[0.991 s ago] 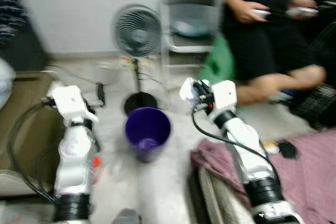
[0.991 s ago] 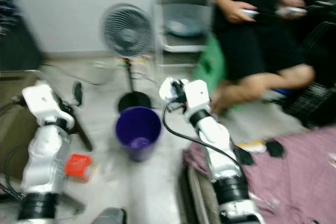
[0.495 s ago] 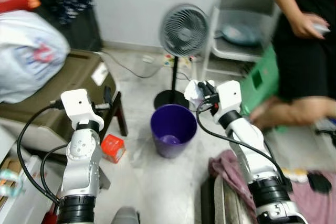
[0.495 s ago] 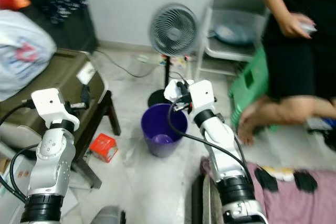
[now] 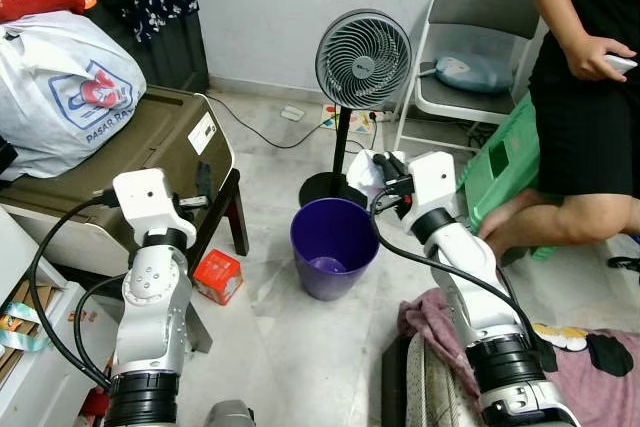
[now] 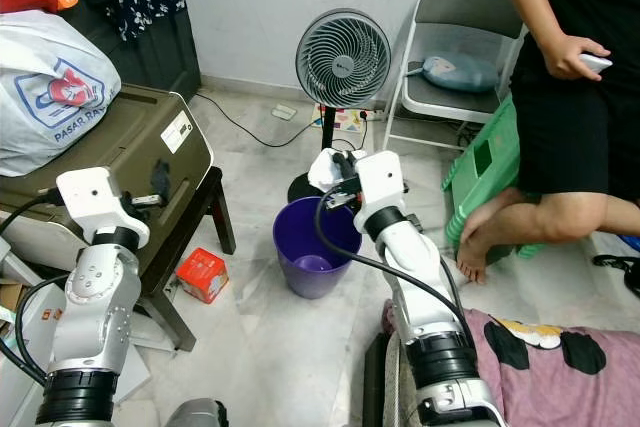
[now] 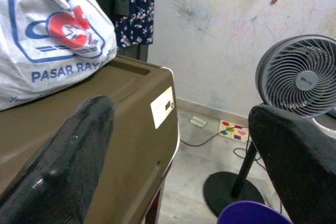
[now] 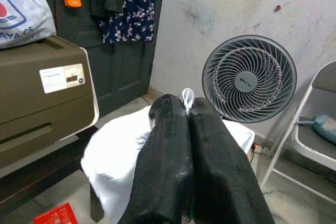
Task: Clean up the room
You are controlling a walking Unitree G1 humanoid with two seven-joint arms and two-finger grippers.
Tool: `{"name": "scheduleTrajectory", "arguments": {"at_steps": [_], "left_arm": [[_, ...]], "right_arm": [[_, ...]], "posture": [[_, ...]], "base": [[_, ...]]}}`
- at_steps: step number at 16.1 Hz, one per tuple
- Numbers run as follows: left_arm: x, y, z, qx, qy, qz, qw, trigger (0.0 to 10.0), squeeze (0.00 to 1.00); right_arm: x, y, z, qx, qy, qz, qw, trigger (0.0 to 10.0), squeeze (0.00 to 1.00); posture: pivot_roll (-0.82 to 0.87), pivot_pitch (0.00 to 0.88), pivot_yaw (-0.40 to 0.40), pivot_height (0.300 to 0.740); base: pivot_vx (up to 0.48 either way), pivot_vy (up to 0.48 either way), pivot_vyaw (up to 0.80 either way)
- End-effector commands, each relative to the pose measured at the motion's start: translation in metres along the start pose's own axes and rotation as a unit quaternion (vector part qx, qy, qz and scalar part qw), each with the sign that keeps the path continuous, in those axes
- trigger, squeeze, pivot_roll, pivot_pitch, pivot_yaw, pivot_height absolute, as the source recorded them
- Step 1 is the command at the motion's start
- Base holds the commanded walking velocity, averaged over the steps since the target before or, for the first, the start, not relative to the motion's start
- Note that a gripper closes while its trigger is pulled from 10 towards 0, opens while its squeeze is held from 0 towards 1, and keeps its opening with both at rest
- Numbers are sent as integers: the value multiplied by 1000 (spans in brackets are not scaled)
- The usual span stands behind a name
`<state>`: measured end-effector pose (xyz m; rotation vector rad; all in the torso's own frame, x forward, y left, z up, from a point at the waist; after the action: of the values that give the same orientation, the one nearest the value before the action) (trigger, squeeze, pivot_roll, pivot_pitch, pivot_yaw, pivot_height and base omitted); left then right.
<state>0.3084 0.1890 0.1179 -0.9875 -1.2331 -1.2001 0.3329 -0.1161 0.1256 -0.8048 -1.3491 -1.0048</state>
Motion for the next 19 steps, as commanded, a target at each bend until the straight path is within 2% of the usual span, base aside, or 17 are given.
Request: {"name": "scheduleTrajectory", "arguments": {"at_steps": [1, 9, 12, 14, 19], "left_arm": [[6, 0, 1, 0, -1, -12, 1000, 10000, 0], [6, 0, 0, -5, -1, -14, 1000, 10000, 0], [6, 0, 0, -6, -1, -13, 1000, 10000, 0], [5, -1, -1, -6, 0, -11, 1000, 10000, 0], [3, 0, 1, 8, 2, -1, 1000, 10000, 0]], "right_arm": [[2, 0, -2, -4, -3, -3, 1000, 10000, 0], [2, 0, -1, 1, 1, -3, 1000, 10000, 0], [2, 0, 0, 3, 1, -4, 1000, 10000, 0], [1, 0, 0, 4, 2, -3, 1000, 10000, 0], [2, -1, 1, 7, 1, -7, 1000, 10000, 0]], "posture": [[41, 0, -84, 740], [42, 0, -83, 740], [42, 0, -83, 740], [45, 0, -84, 740], [44, 0, -84, 740]], "base": [[266, 0, 0], [305, 0, 0], [329, 0, 558], [253, 0, 0], [0, 0, 0]]}}
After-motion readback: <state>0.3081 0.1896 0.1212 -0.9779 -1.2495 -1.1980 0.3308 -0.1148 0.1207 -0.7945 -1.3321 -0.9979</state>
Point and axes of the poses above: a point about 5 cm out from each wrist's last joint towards the gripper, its own y axis pointing out of the wrist towards the gripper, its own x axis along the axis of the wrist's last joint, z = x × y, the point moved 2 cm from there along y, pointing out of the wrist towards the gripper, and after that the axes turned 12 degrees about y, right-handed, at the moved point
